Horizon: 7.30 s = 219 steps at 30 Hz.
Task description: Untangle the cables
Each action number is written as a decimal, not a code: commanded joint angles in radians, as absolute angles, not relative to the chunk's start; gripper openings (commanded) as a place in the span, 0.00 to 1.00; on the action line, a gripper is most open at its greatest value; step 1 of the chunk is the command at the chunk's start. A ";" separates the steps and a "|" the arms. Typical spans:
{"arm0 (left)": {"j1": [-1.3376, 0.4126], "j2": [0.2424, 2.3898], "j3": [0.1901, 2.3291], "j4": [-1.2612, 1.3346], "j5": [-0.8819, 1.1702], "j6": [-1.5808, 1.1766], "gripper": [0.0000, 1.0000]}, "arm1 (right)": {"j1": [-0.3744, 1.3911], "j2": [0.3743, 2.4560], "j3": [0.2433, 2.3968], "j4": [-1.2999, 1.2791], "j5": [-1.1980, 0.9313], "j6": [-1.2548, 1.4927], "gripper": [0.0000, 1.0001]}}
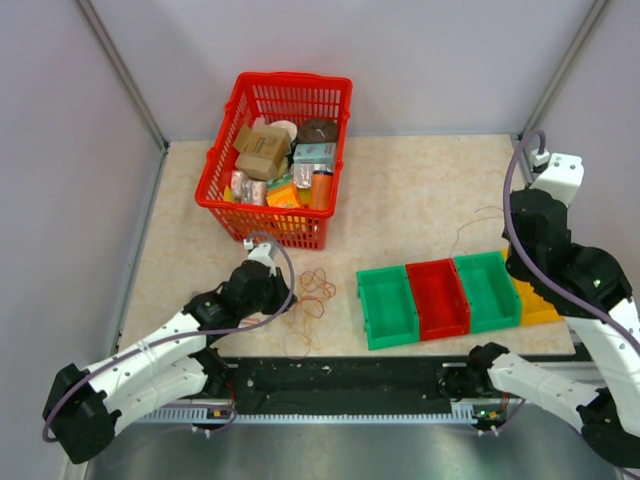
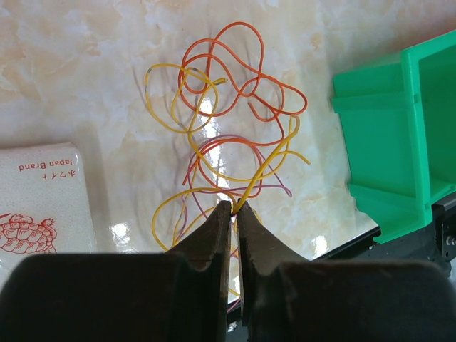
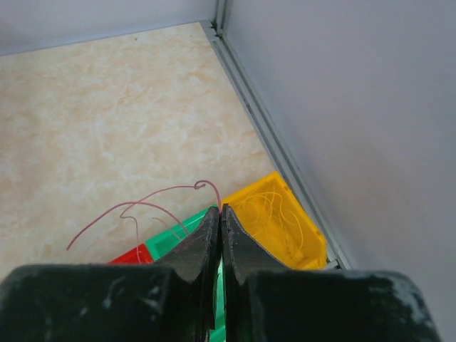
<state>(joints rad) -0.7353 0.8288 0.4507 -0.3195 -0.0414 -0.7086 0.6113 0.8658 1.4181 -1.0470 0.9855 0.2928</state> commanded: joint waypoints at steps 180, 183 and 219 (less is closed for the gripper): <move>-0.684 0.859 0.391 -0.248 0.014 -0.750 0.00 | 1.216 0.936 1.631 -0.523 0.792 0.106 0.00; -0.683 0.838 0.405 -0.276 0.012 -0.732 0.00 | 1.216 0.876 1.557 -0.590 1.010 0.093 0.00; -0.681 0.825 0.495 -0.307 0.064 -0.706 0.00 | 0.692 0.767 1.477 -1.104 1.052 0.360 0.00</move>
